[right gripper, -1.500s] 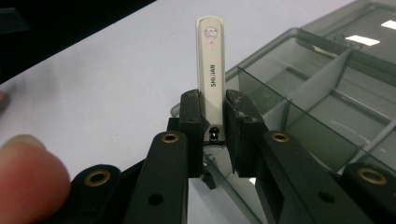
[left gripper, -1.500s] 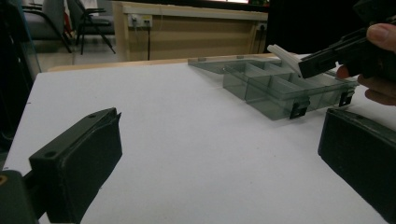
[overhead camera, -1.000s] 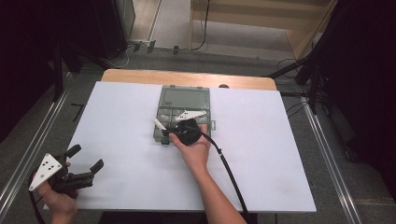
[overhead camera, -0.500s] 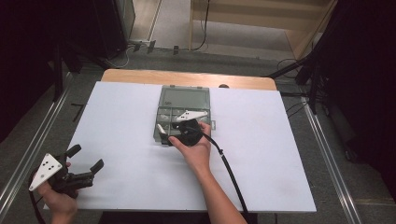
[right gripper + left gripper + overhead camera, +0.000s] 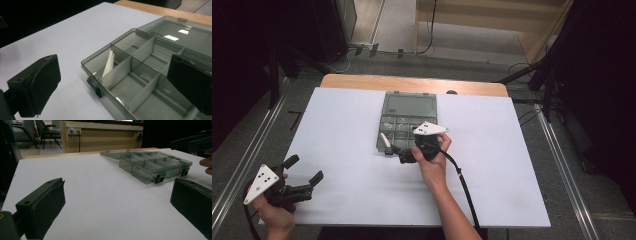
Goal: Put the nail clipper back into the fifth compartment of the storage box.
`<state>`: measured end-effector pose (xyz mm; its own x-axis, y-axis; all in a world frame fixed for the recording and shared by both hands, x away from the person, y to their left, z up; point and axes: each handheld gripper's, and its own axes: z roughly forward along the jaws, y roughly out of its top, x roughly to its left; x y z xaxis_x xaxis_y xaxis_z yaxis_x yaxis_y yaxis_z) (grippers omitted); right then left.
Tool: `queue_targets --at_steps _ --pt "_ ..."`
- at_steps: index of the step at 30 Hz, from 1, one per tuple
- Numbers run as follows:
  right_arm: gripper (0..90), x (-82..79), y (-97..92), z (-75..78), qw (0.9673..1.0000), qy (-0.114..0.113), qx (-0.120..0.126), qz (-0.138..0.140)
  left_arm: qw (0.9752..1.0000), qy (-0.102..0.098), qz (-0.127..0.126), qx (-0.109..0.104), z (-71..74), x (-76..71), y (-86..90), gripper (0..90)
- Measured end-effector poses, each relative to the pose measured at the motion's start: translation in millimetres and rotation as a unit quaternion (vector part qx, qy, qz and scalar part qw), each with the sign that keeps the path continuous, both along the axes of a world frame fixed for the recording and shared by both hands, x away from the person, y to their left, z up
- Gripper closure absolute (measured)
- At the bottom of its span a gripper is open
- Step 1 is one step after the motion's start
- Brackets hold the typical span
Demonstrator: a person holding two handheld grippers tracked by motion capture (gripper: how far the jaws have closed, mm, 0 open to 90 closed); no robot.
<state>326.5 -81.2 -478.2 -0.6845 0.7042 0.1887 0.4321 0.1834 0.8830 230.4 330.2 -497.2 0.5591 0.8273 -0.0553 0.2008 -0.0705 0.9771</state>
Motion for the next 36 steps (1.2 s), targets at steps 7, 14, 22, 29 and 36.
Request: queue_targets --at_steps 7,14,22,29,36 --pt "0.0 -12.7 -26.9 -2.8 0.9998 -0.003 0.006 -0.019 1.0 0.0 0.0 0.003 0.0 -0.1 -0.3 0.0" --pt "0.0 -23.6 -52.6 -6.3 0.9993 -0.013 0.006 -0.034 1.0 0.0 0.0 0.005 0.1 -0.3 -0.5 0.0" --pt "0.0 -34.0 -77.8 -10.2 0.9984 -0.013 0.012 -0.054 1.0 0.0 0.0 0.006 -0.2 -0.1 -1.1 0.0" --pt "0.0 -43.8 -95.8 -14.8 0.9977 -0.014 0.008 -0.065 1.0 0.0 0.0 0.007 -0.3 -0.1 -1.2 0.0" --pt "0.0 -54.9 -119.3 -17.3 0.9963 -0.014 0.011 -0.084 1.0 0.0 0.001 0.009 -0.4 0.0 -1.8 0.0"
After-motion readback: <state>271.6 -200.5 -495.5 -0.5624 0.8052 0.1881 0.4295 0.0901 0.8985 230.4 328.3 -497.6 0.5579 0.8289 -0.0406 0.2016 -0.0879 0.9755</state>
